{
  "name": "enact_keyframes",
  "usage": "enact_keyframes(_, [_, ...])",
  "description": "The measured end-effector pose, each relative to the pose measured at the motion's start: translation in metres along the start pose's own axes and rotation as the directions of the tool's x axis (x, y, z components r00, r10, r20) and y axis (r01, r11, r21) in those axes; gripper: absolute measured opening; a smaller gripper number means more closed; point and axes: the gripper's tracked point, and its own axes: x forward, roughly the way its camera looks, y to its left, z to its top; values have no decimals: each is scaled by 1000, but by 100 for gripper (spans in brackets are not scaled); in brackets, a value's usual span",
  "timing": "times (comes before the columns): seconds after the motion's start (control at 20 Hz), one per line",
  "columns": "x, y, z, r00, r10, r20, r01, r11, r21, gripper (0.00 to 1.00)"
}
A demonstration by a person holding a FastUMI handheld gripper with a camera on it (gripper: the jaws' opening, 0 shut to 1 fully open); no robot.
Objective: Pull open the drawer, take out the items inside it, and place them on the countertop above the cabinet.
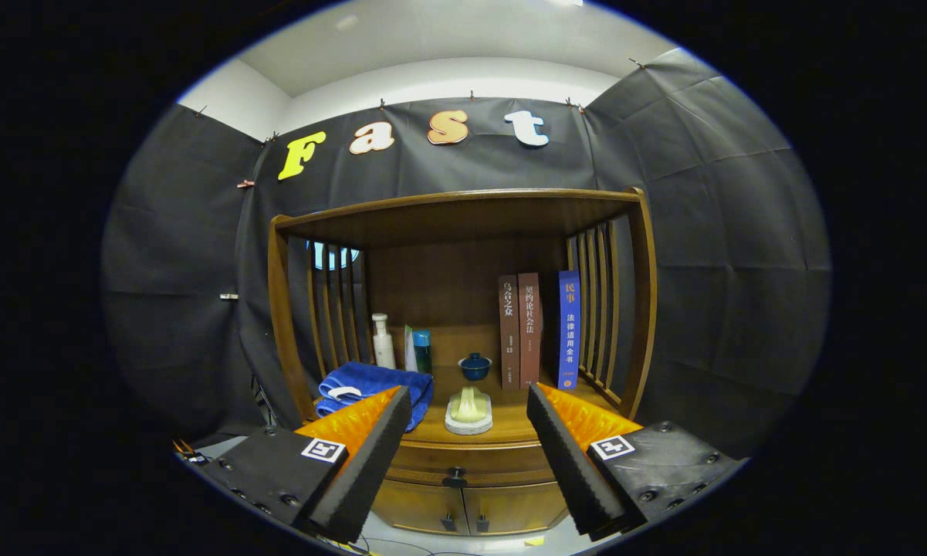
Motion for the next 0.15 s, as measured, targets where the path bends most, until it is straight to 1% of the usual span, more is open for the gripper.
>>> enact_keyframes(0.15, [0, -2, -1, 1000, 0, -8, 0, 1000, 2, 100])
